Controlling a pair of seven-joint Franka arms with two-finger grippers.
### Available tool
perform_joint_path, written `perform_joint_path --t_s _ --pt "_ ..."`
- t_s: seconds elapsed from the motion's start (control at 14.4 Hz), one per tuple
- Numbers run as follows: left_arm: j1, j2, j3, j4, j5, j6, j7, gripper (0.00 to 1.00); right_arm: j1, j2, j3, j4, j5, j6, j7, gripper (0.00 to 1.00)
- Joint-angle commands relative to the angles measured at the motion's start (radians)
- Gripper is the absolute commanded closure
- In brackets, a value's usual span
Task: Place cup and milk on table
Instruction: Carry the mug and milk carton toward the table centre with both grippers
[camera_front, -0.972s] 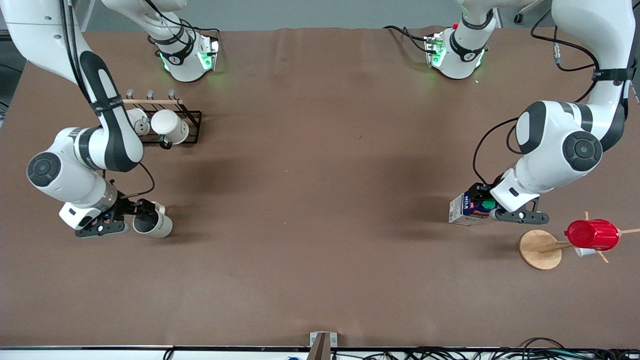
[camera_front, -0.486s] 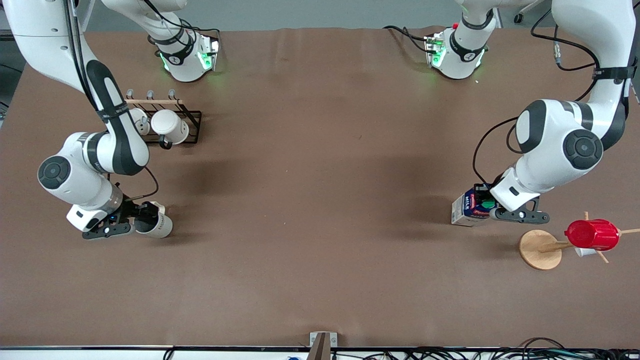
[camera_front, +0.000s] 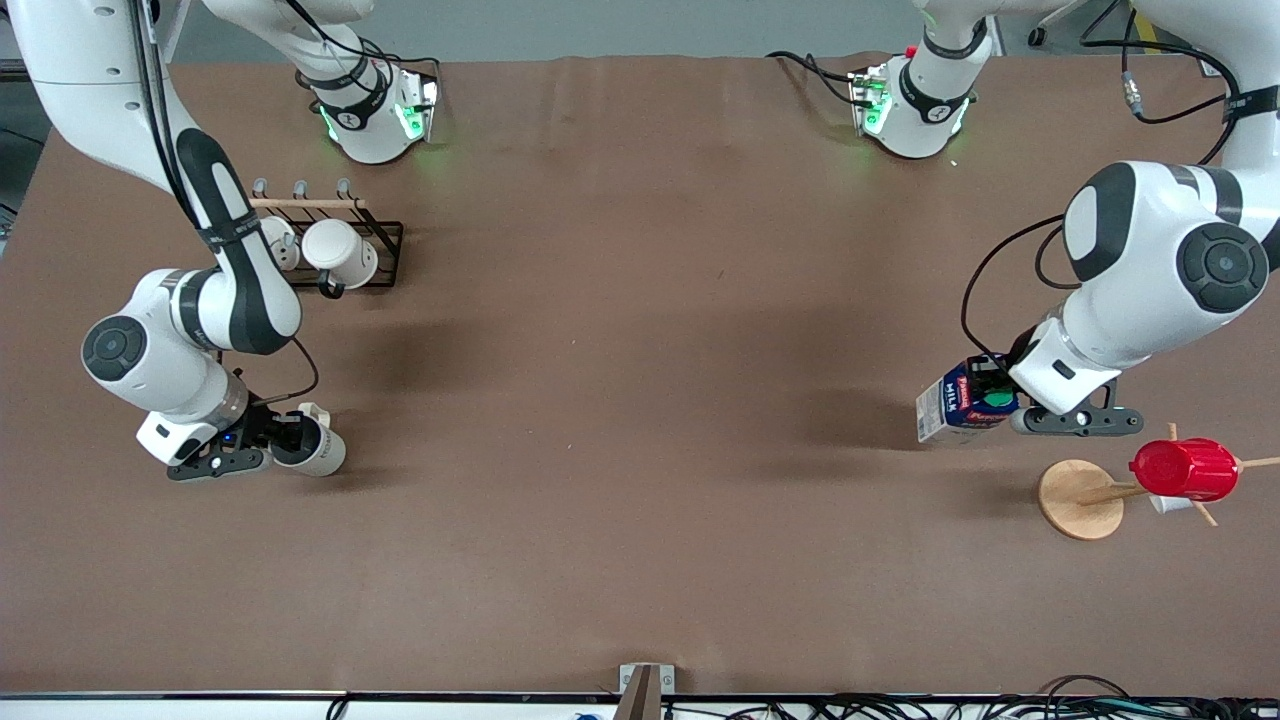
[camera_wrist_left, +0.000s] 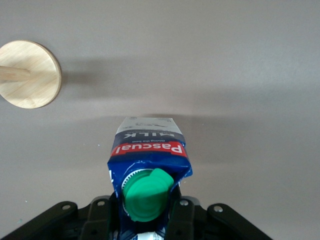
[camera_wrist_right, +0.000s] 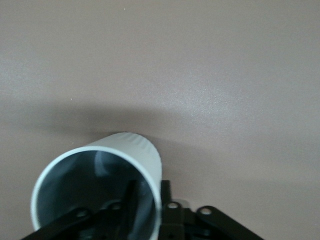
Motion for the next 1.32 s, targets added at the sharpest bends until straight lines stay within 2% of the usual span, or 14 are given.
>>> perform_joint_path --t_s 0.0,0.07,0.21,0.42,0.69,0.76,1.04,1.25 --pt "-0.003 -0.002 -0.017 0.02 -0.01 -0.022 -0.066 0.73 -0.003 -0.008 0.005 -0.003 0.007 -0.004 0.001 1.0" --pt "-0.003 -0.001 -0.029 0.026 -0.012 -0.022 -0.094 0.73 0.002 -0.016 0.005 0.003 0.007 -0.008 0.001 1.0" --pt "-0.004 0.001 -0.043 0.032 -0.012 -0.022 -0.137 0.73 0.019 -0.056 0.025 0.035 0.009 -0.124 0.021 1.0" --pt "-0.003 0.001 -0.044 0.035 -0.012 -0.034 -0.142 0.73 0.025 -0.073 0.103 0.138 0.007 -0.316 0.128 1.0" --pt "-0.003 -0.001 -0.058 0.035 -0.012 -0.036 -0.159 0.73 0.083 -0.07 0.247 0.206 -0.007 -0.376 0.46 1.0" --pt "-0.004 -0.001 -0.066 0.037 -0.012 -0.036 -0.171 0.73 0.106 -0.065 0.264 0.224 -0.017 -0.375 0.549 1.0" --pt "-0.01 0.006 -0.081 0.049 -0.012 -0.036 -0.218 0.73 0.281 0.013 0.275 0.33 -0.039 -0.375 0.859 1.0" --pt "-0.027 0.009 -0.089 0.064 -0.012 -0.036 -0.261 0.73 0.401 0.125 0.275 0.433 -0.094 -0.367 1.079 1.0"
